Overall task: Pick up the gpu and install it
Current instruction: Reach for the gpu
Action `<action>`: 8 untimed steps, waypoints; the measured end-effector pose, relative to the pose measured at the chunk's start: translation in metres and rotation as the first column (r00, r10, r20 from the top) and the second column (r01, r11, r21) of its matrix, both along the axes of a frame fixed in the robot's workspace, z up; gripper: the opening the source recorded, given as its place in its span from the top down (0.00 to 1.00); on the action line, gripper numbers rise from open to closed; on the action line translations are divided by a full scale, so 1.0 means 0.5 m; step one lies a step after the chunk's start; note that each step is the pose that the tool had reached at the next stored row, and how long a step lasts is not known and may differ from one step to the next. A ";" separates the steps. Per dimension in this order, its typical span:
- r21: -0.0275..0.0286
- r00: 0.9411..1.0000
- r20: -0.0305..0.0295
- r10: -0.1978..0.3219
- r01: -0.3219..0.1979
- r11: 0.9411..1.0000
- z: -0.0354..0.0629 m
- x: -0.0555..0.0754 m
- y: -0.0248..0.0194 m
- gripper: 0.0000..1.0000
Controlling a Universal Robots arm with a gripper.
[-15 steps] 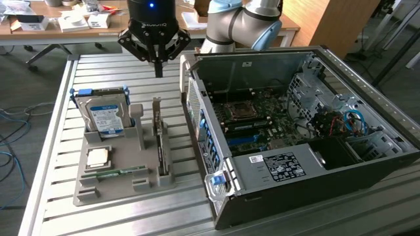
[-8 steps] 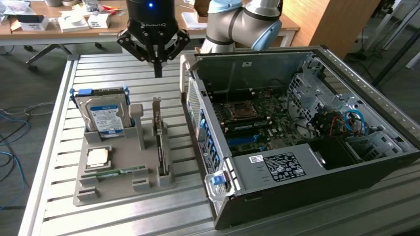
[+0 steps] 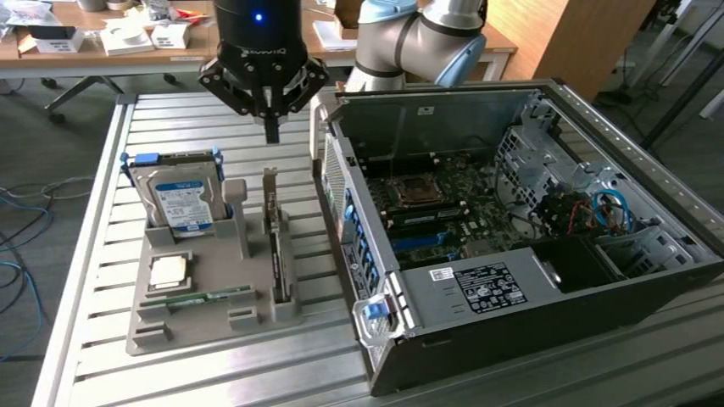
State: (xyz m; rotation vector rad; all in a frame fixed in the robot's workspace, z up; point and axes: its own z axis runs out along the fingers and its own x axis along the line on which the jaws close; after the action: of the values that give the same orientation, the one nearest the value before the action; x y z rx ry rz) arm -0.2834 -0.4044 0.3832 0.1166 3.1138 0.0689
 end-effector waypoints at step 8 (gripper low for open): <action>0.000 1.000 0.000 0.000 0.000 1.000 0.000 -0.009 -0.0426 0.89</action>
State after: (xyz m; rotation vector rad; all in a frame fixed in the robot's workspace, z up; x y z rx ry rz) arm -0.2878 -0.4256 0.3831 0.1166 3.1137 0.0690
